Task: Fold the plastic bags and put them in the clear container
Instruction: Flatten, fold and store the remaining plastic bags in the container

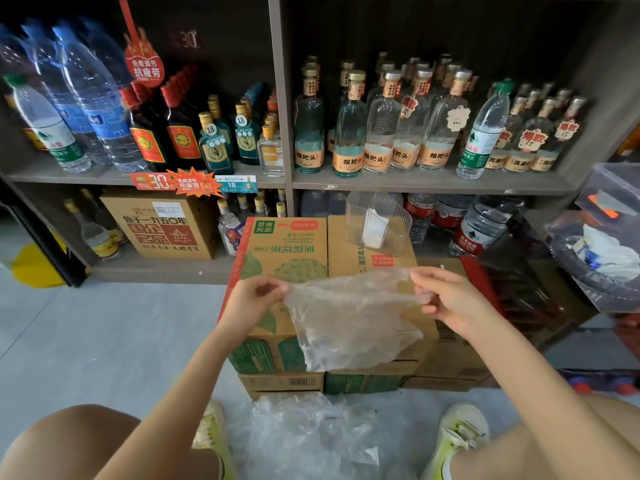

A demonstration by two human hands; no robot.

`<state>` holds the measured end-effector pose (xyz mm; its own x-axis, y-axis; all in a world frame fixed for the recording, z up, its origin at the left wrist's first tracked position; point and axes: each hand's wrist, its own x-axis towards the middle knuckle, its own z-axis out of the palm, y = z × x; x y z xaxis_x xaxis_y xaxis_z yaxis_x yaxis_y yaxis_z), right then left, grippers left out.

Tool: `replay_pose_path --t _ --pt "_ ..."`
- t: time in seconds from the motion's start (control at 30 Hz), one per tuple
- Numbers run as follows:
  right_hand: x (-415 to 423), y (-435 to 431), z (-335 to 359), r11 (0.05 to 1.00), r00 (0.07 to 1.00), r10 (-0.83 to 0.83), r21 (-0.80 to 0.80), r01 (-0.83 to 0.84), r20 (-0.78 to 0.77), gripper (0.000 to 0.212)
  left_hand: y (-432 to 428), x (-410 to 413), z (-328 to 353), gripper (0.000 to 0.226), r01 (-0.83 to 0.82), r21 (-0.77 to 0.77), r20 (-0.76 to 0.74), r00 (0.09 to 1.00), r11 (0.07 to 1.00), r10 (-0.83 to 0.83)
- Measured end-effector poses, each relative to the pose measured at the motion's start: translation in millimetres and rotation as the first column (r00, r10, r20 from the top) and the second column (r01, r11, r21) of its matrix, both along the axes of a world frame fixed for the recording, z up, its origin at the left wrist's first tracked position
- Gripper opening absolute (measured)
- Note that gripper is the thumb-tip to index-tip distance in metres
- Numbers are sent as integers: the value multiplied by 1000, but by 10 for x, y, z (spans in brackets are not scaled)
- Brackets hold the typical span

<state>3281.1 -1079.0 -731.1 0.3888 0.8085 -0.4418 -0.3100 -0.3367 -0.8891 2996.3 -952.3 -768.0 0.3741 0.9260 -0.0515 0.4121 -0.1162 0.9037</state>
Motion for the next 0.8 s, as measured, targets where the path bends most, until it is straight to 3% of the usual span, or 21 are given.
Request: replay_pose_path --t 0.1,0.2,0.27,0.37,0.47,0.53,0.6,0.7,0.8 --pt "131 -56 -5 999 999 33 -11 -33 -4 30 69 -147 87 7 -29 -2 26 999 1000 29" --pt "151 -96 52 987 986 131 107 -120 -105 44 97 -210 185 9 -15 -35 80 997 999 17" --pt "121 -120 122 968 976 198 176 -180 -92 48 93 -220 250 6 -5 -77 172 985 997 18" --pt "18 -110 197 958 949 230 121 -260 215 36 79 -200 344 10 -26 -137 311 948 990 68" --pt "-78 -63 236 958 794 216 33 -284 568 13 67 -166 438 18 -74 -162 388 912 984 133" --pt "-101 -54 262 958 749 207 24 -285 629 6 44 -151 499 20 -102 -162 447 879 981 166" --pt "-96 -62 295 961 798 189 57 -269 573 6 22 -129 525 22 -152 -110 468 864 982 186" --pt "-83 -47 343 961 881 178 114 -252 438 10 23 -63 502 19 -256 110 348 915 961 204" --pt "-64 94 375 969 908 110 158 -188 405 13 107 31 456 18 -347 308 247 928 886 278"
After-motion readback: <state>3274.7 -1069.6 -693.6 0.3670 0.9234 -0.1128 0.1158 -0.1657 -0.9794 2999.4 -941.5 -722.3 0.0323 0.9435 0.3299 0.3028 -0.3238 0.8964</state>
